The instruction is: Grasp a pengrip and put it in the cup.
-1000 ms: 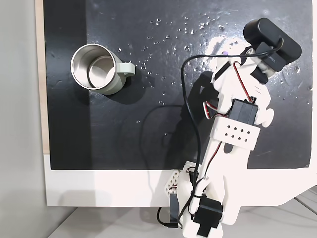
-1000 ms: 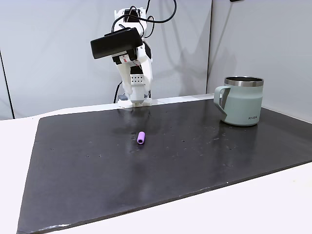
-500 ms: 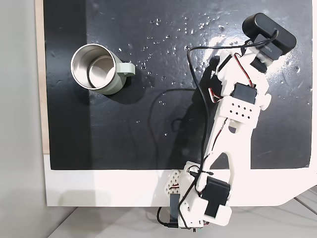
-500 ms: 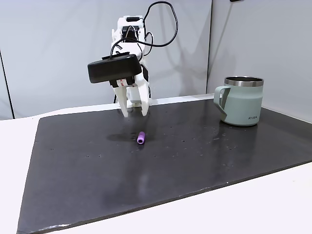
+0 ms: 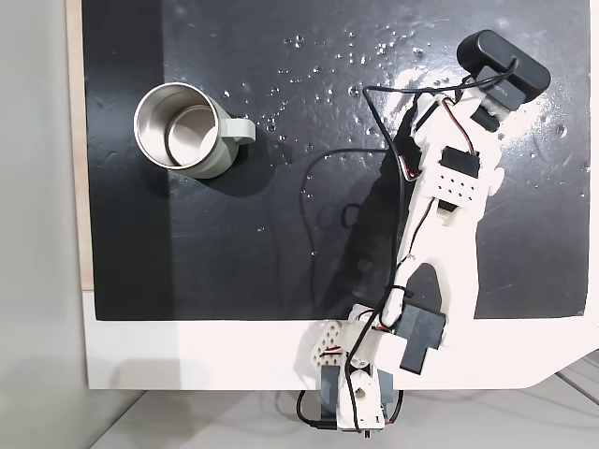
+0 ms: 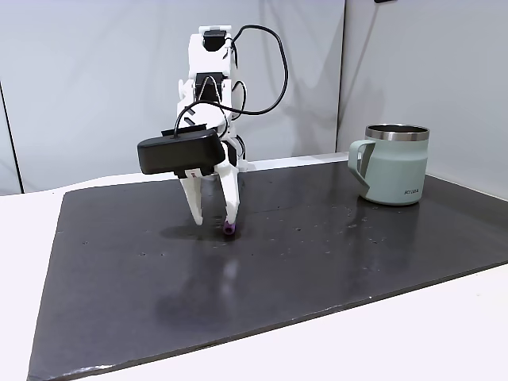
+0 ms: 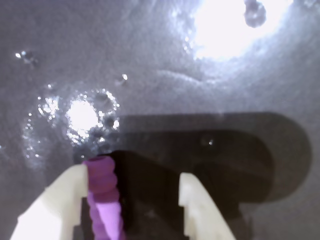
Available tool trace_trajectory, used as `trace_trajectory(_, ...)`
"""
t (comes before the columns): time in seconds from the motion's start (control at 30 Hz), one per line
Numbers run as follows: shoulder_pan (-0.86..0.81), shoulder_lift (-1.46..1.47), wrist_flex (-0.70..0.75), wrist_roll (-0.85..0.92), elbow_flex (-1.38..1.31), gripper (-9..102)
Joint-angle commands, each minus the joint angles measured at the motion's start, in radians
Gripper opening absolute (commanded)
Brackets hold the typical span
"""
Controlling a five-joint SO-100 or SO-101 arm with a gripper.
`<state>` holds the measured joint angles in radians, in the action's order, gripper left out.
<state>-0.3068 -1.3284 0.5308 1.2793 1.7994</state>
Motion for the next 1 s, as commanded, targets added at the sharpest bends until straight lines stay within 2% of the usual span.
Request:
trace_trajectory(0.0,0.011,0.0,-0.049,0.002,-0.014,24)
trace_trajectory(0.6,0.077,-0.006,-0.101,-0.015,0.081,22)
trace_trajectory(0.97,0.094,-0.028,-0.12,-0.014,0.123,4)
